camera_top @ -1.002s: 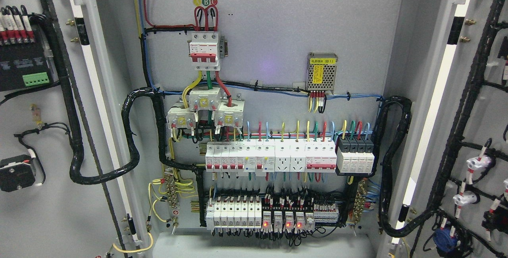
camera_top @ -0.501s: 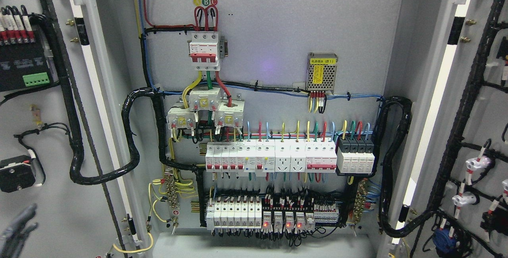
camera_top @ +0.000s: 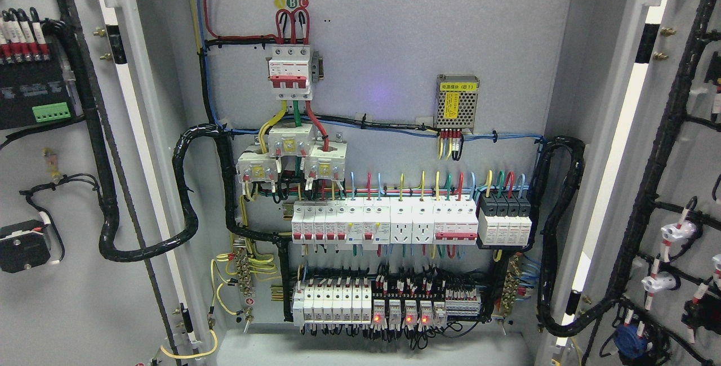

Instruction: Open door with both hands

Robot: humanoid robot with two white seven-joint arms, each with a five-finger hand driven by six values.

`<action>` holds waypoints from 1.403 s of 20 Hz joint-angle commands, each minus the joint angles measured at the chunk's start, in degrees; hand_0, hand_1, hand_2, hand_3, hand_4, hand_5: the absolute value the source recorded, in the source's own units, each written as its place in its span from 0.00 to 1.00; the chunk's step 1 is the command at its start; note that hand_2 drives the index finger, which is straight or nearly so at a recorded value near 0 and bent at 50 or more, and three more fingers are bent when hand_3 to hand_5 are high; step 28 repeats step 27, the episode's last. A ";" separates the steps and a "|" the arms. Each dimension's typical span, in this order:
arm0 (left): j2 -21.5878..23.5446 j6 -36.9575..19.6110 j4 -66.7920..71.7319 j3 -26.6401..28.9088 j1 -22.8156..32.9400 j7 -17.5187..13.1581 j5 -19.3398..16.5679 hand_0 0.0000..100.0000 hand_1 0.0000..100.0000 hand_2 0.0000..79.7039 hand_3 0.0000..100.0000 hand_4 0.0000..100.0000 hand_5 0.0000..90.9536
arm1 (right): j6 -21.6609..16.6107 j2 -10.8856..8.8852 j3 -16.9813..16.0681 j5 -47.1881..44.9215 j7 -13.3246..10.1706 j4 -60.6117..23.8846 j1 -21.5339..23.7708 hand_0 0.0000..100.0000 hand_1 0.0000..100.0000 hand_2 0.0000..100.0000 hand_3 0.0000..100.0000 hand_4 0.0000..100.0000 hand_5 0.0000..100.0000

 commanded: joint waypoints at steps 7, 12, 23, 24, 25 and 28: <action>-13.63 5.04 66.07 10.66 -5.27 -0.40 -2.74 0.00 0.00 0.00 0.00 0.00 0.00 | 5.96 22.78 15.50 6.77 -0.04 92.95 -18.62 0.00 0.00 0.00 0.00 0.00 0.00; -13.63 29.50 66.16 10.92 -5.09 -0.40 -2.21 0.00 0.00 0.00 0.00 0.00 0.00 | 27.49 22.96 15.06 12.30 -1.09 92.97 -18.97 0.00 0.00 0.00 0.00 0.00 0.00; -14.16 42.38 65.55 15.58 -4.74 -1.28 -0.28 0.00 0.00 0.00 0.00 0.00 0.00 | 42.19 25.16 11.55 13.80 -11.11 92.97 -23.54 0.00 0.00 0.00 0.00 0.00 0.00; -14.25 42.29 65.55 15.58 -4.65 -1.28 -0.28 0.00 0.00 0.00 0.00 0.00 0.00 | 43.07 25.16 11.10 13.80 -11.55 92.97 -23.98 0.00 0.00 0.00 0.00 0.00 0.00; -14.25 42.29 65.55 15.49 -4.74 -1.28 -0.28 0.00 0.00 0.00 0.00 0.00 0.00 | 43.25 25.07 11.01 13.72 -11.99 92.97 -24.16 0.00 0.00 0.00 0.00 0.00 0.00; -14.42 42.29 65.46 15.49 -4.74 -1.28 -0.28 0.00 0.00 0.00 0.00 0.00 0.00 | 43.34 25.07 11.01 13.45 -12.17 92.97 -24.33 0.00 0.00 0.00 0.00 0.00 0.00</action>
